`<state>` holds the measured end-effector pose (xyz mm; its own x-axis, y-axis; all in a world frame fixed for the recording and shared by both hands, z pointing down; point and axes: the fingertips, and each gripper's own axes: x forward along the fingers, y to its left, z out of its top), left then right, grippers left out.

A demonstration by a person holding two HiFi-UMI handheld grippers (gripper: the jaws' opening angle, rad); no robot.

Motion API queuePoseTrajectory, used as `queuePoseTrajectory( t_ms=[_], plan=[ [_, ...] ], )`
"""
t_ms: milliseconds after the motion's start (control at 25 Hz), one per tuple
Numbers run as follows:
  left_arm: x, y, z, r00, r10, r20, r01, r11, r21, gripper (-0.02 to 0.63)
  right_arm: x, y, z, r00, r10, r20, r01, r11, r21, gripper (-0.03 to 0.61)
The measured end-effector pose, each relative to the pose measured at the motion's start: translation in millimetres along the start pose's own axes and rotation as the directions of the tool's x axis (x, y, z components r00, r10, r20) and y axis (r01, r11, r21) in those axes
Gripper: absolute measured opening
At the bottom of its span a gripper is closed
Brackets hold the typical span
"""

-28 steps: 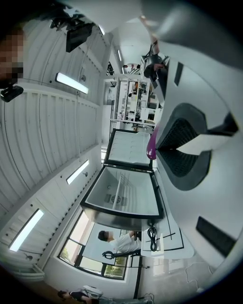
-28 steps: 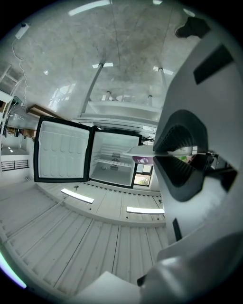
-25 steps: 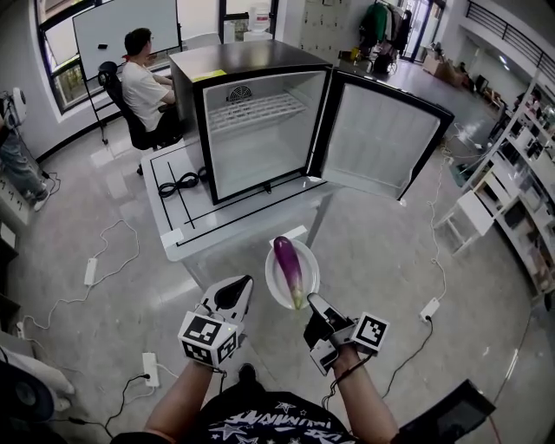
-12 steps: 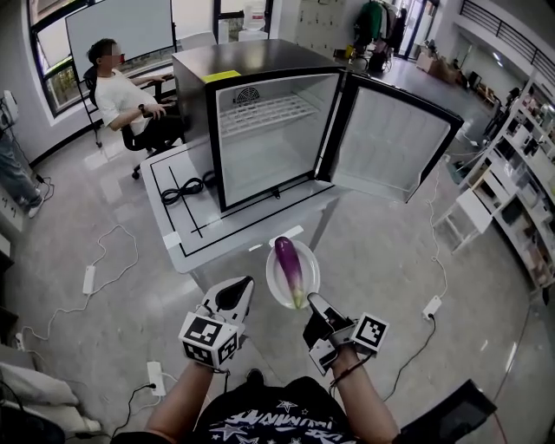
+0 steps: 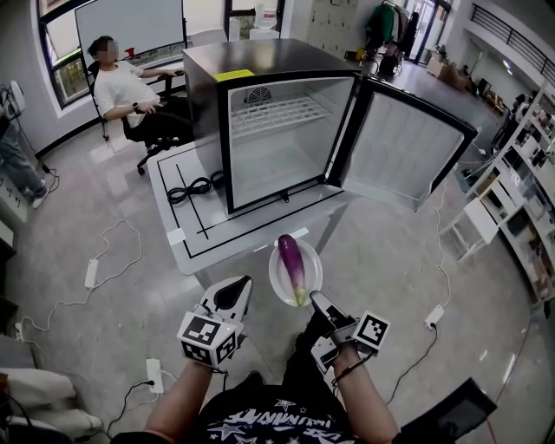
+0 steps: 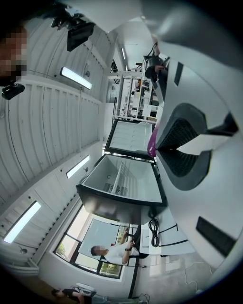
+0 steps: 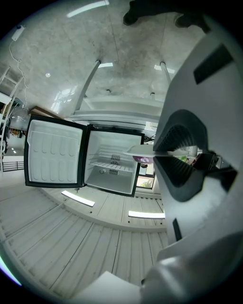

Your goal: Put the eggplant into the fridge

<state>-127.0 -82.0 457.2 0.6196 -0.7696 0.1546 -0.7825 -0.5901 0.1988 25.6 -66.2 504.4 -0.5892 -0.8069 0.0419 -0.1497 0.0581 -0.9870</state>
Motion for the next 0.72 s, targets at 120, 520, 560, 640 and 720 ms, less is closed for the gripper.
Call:
queuePoseTrajectory(
  t_ms=[120,520,560,640,720],
  plan=[
    [8,7,2,0.999,0.032,0.003,-0.032,0.999,0.002,0.009,15,-2,9,0.999,0.006,-0.032,-0.006,1.0,-0.004,0.028],
    [63,22,16,0.994,0.109,-0.002,-0.109,0.994,0.01,0.009,61,-4,61,0.99,0.035,-0.136,-0.037,0.999,-0.008,0.026],
    [70,24,16,0.993,0.116,-0.005,-0.116,0.993,0.009,0.009,65,-7,67,0.989,0.034,-0.142,-0.035,0.999,-0.004,0.028],
    [82,26,16,0.992,0.128,-0.012,-0.127,0.992,0.011,0.009,72,-12,79,0.988,0.035,-0.153,-0.035,0.999,0.002,0.028],
    [94,27,17,0.99,0.139,-0.017,-0.138,0.99,0.014,0.009,79,-15,91,0.985,0.04,-0.165,-0.04,0.999,0.005,0.026]
  ],
)
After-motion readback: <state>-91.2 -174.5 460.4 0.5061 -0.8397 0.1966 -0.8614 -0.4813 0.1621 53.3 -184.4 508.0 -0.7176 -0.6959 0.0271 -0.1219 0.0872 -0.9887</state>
